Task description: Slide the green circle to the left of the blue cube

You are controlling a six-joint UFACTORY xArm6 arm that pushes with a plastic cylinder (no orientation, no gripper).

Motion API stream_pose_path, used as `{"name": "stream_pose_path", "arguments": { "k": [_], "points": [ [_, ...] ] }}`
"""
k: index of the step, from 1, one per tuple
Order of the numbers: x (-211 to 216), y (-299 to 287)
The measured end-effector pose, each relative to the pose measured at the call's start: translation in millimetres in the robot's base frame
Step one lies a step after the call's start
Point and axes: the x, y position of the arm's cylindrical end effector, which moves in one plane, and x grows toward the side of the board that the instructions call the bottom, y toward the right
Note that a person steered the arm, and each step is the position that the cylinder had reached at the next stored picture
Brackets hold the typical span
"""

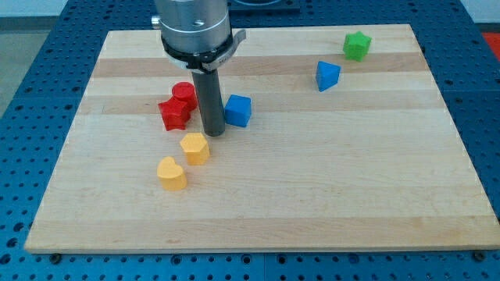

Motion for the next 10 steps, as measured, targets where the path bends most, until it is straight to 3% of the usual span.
{"name": "stream_pose_path", "arguments": {
  "k": [3,4,10],
  "points": [
    [-12,35],
    [6,11],
    [8,-18]
  ]
}}
